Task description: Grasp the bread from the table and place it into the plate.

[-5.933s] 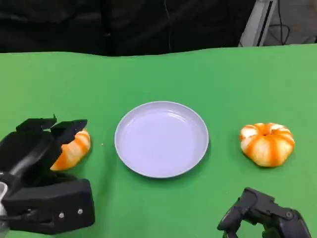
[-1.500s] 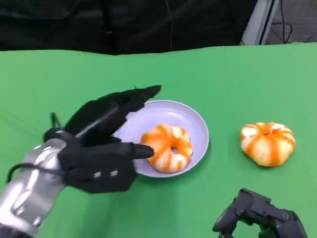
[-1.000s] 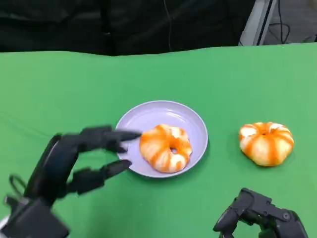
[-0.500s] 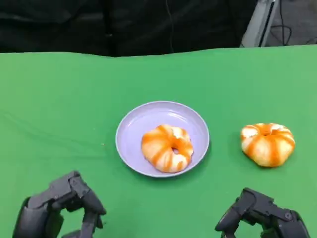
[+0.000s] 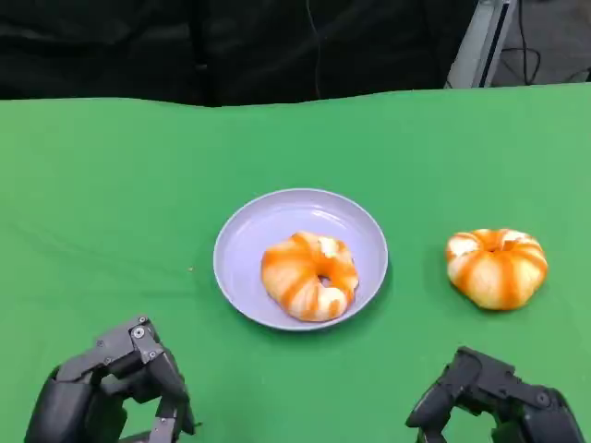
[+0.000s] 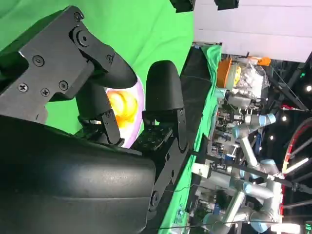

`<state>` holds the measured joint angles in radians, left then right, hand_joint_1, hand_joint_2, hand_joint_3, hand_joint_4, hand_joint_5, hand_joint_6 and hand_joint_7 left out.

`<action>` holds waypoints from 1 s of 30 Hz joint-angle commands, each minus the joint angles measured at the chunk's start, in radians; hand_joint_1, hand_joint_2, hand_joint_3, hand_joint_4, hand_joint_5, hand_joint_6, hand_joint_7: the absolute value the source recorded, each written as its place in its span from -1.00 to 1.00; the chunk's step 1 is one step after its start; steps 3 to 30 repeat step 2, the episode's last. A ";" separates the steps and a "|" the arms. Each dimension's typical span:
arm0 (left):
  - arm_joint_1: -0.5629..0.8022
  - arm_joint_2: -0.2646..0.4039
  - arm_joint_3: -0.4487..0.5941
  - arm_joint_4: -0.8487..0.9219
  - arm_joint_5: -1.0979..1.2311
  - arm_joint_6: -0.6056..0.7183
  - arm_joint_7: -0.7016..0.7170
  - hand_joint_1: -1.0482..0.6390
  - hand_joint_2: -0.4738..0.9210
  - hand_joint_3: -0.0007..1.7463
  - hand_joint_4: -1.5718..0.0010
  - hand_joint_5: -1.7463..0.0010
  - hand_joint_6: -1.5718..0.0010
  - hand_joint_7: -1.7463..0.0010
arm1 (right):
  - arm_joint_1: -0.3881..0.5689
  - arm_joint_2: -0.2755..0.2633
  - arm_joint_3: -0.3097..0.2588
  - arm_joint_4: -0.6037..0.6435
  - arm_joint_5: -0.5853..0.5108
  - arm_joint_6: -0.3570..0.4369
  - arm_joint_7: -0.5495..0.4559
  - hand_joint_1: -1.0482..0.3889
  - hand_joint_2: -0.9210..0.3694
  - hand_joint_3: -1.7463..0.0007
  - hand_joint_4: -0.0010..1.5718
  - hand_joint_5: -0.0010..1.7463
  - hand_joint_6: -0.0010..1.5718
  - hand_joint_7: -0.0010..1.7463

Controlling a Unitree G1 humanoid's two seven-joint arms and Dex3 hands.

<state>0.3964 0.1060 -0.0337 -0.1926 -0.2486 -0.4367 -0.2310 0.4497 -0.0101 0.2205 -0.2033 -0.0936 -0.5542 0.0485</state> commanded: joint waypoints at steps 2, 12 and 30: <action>-0.001 0.003 0.024 0.000 -0.018 0.019 -0.019 0.28 0.27 0.55 -0.05 -1.00 0.09 -0.94 | 0.006 -0.001 0.000 0.005 0.005 -0.014 -0.004 0.35 -0.13 -0.49 -0.09 0.84 -0.02 0.54; -0.001 0.003 0.024 0.000 -0.018 0.019 -0.019 0.28 0.27 0.55 -0.05 -1.00 0.09 -0.94 | 0.006 -0.001 0.000 0.005 0.005 -0.014 -0.004 0.35 -0.13 -0.49 -0.09 0.84 -0.02 0.54; -0.001 0.003 0.024 0.000 -0.018 0.019 -0.019 0.28 0.27 0.55 -0.05 -1.00 0.09 -0.94 | 0.006 -0.001 0.000 0.005 0.005 -0.014 -0.004 0.35 -0.13 -0.49 -0.09 0.84 -0.02 0.54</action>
